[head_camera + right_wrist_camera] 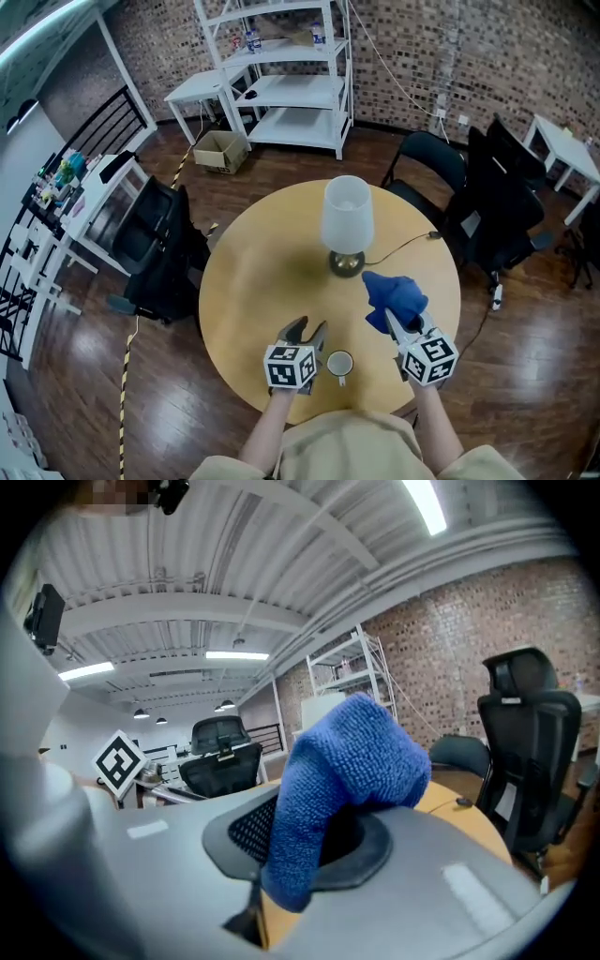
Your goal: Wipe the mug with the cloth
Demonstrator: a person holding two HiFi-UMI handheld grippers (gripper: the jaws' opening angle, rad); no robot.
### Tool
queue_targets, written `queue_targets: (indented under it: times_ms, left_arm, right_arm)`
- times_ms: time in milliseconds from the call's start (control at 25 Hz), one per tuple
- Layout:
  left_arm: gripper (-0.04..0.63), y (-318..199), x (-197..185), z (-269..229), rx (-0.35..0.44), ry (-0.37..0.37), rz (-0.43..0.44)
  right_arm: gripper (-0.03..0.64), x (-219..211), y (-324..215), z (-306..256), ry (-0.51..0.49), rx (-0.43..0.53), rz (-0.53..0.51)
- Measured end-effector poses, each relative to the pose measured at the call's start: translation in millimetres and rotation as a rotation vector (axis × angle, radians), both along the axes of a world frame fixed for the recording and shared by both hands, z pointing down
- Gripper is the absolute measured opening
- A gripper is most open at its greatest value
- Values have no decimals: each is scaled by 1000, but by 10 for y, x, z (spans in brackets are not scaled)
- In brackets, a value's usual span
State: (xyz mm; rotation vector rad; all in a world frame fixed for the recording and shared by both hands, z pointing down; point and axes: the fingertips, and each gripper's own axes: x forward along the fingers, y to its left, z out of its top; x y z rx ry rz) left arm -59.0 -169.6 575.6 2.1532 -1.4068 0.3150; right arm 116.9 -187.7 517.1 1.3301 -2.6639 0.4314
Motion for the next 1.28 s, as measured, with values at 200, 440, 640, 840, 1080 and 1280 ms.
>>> queue_targets:
  times_ms: [200,440,640,840,1080,1280]
  left_arm:
    - [207,-280,-185,-881,266,-122,-26]
    - [233,-467,-374,-1878,506,-251,-120]
    - [233,-430,-452,-2166,556,-230,-161]
    - [230,-327,-530,-2284,577,-169,-200]
    - [237,-283,-592,-2339,605,-158,-239]
    - [272,-264,-642,-2339,604,-169,-259]
  right_arm:
    - [74,-144,-196,-675,59,179,21]
    - [74,-323,-380,-1301,91,320,54]
    - [74,-348,-357,-1593,94,376,63]
    - [74,-357,-270,-1757,80,392,69]
    - [74,-367,-233,-1733,75,385,61]
    - [74,-391,-199,-1695,74,377,54]
